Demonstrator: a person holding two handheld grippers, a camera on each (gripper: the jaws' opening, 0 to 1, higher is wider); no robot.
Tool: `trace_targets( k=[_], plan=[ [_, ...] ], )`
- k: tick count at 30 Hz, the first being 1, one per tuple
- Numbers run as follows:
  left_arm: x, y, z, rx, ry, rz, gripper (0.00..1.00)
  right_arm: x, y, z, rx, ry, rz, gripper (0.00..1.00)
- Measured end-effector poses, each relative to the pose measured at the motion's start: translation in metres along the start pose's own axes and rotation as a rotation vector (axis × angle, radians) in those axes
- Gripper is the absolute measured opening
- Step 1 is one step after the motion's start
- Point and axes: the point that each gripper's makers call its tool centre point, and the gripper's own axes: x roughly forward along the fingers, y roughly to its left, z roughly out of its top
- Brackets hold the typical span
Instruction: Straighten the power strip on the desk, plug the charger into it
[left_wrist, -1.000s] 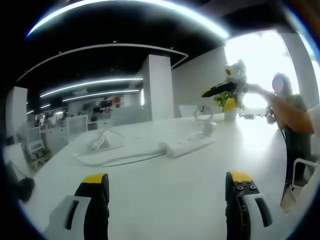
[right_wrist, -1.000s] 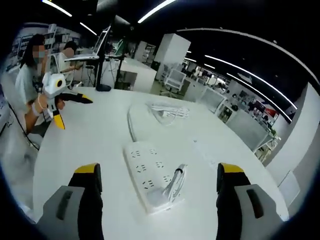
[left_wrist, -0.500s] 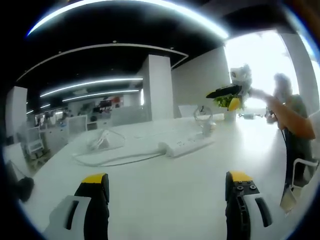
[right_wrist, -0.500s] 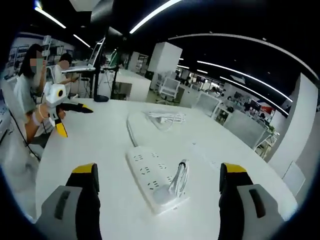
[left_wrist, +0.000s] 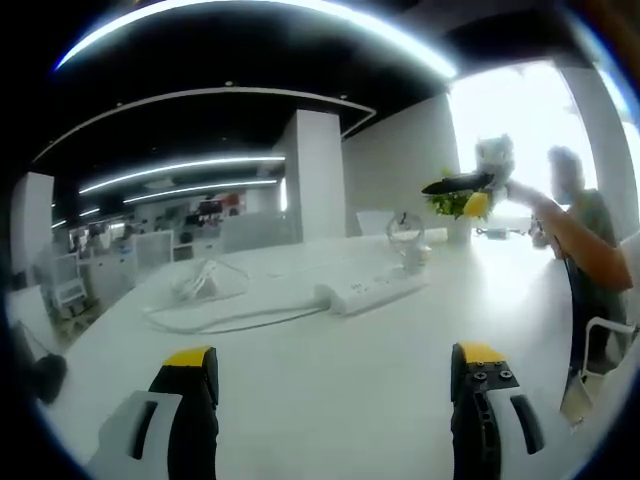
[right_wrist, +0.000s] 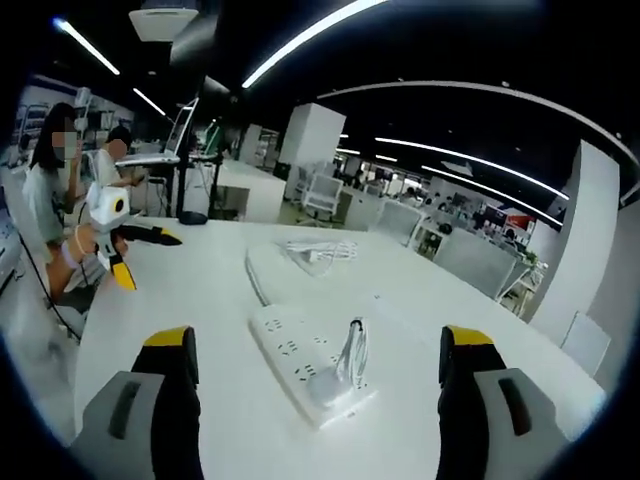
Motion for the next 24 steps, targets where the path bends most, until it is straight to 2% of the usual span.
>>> trace_targets(
  k=[15, 24],
  plan=[
    [0.0, 0.0, 0.0, 0.002, 0.002, -0.004, 0.99, -0.015, 0.0, -0.017, 0.051, -0.031, -0.032, 1.0],
    [-0.001, 0.003, 0.0, -0.002, 0.0, 0.001, 0.99, -0.028, -0.004, -0.027, 0.072, -0.049, -0.076, 1.0]
  ],
)
